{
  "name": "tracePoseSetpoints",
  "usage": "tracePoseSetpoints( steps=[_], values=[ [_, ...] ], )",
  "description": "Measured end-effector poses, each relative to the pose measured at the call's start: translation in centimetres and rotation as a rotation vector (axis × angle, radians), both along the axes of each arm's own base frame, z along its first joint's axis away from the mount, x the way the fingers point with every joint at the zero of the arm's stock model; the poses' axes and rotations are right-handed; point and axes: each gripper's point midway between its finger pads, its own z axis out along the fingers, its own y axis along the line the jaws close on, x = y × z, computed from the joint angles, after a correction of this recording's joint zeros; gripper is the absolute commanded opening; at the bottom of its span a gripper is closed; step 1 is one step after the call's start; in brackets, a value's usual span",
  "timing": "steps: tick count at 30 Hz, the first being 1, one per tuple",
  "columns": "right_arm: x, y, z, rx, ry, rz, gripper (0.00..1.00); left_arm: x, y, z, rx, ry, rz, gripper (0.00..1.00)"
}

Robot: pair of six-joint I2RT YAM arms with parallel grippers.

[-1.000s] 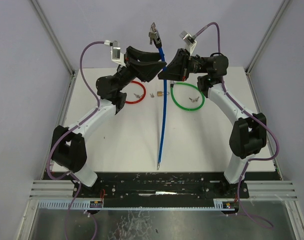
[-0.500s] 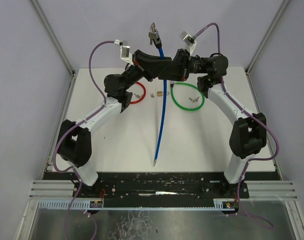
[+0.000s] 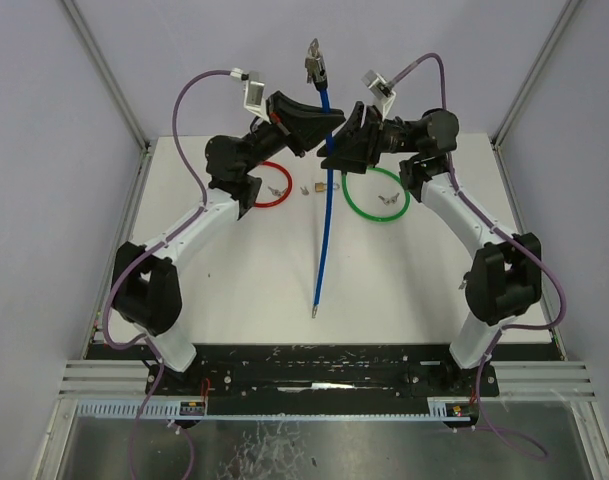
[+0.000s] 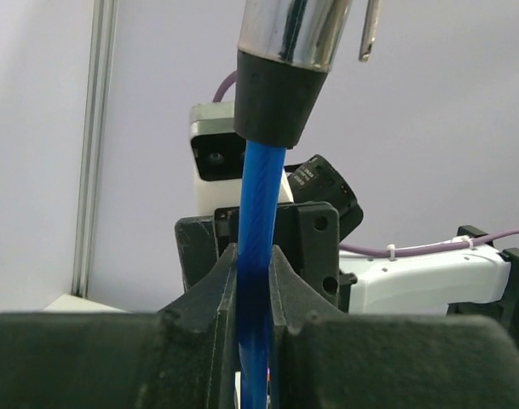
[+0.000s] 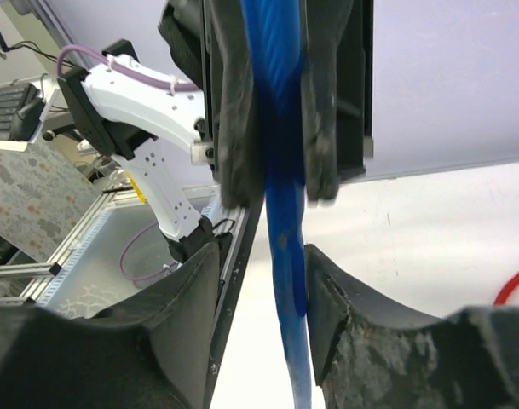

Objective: Lock with the key
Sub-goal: Adjust the lock.

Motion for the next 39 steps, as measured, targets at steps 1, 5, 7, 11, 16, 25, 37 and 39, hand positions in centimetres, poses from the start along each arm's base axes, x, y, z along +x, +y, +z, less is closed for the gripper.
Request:
tracePoseSetpoints(
  steps=[1, 5, 7, 11, 16, 25, 37, 39],
  values=[
    [0.1, -0.1, -0.2, -0.005, -0.007, -0.01, 0.53, 0.1, 0.2, 0.1, 0.007, 0.0, 0.002, 0.0],
    [1.2, -1.4, -1.6, -0.06, -0.019, -0.088, 0.59, 0.7, 1.2, 0.5, 0.045, 0.002, 0.019, 0.0],
    [2.5, -2.2, -2.7, -0.105, -0.05, -0.168, 0.62, 1.0, 1.9, 0.7, 0.062, 0.0, 0.026, 0.0],
    [4.3, -4.0, -5.9, -0.253, -0.216, -0.32, 0.72, 1.3, 2.8, 0.8, 0.1, -0.002, 0.022, 0.0],
    [2.7, -6.5, -10.4, -0.436, -0.405, -0.341, 1.0, 0.6, 3.3, 1.6, 0.14, -0.034, -0.017, 0.0],
    [-1.4, -8.1, -17.3, -0.553, -0.541, -0.151, 1.0, -0.8, 2.4, 1.4, 0.178, -0.044, -0.166, 0.0],
    [-8.7, -5.5, -20.4, -0.571, -0.925, 0.22, 0.9, -0.4, 2.0, 0.1, 0.202, 0.003, -0.205, 0.0],
    [-9.3, -5.1, -20.4, -0.569, -0.972, 0.262, 0.89, -0.1, 1.9, 0.0, 0.203, 0.009, -0.206, 0.0]
  ],
)
